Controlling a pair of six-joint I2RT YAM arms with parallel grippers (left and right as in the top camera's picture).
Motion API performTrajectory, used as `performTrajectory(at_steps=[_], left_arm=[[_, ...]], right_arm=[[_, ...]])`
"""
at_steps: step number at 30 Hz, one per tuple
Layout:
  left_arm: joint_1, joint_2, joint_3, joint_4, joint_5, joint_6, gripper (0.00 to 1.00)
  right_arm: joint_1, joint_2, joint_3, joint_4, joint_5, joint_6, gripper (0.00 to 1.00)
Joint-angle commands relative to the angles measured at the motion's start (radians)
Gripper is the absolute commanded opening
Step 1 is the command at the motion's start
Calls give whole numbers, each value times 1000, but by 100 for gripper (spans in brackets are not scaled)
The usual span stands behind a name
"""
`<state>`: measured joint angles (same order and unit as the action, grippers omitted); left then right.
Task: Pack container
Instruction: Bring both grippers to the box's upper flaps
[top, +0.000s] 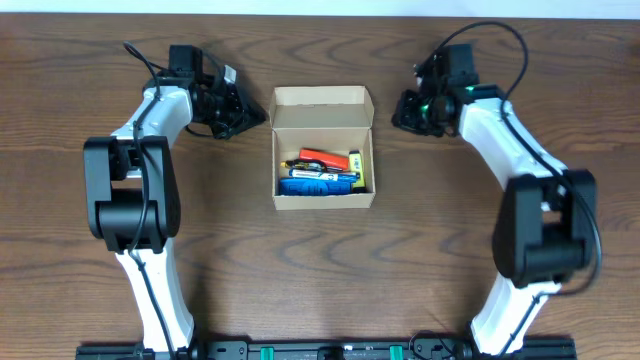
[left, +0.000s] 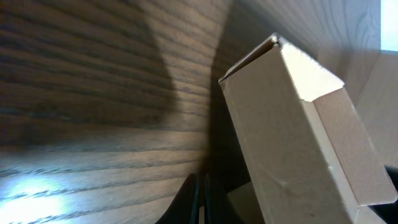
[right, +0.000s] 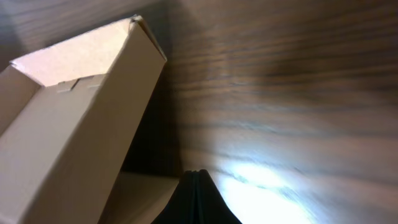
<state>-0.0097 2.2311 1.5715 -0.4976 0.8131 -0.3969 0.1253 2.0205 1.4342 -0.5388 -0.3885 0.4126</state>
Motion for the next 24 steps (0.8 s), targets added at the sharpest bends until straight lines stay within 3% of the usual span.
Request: performTrajectory(at_steps=[1, 14, 24], left_arm=[[-24, 23, 22, -2, 34, -12, 6], [-57, 23, 22, 6, 53, -30, 6], [-54, -2, 23, 89, 161, -10, 6]], right_arm=[[-2, 68, -4, 42, -133, 89, 1], [52, 134, -4, 243, -287, 181, 1], [41, 134, -4, 260, -341, 193, 1]])
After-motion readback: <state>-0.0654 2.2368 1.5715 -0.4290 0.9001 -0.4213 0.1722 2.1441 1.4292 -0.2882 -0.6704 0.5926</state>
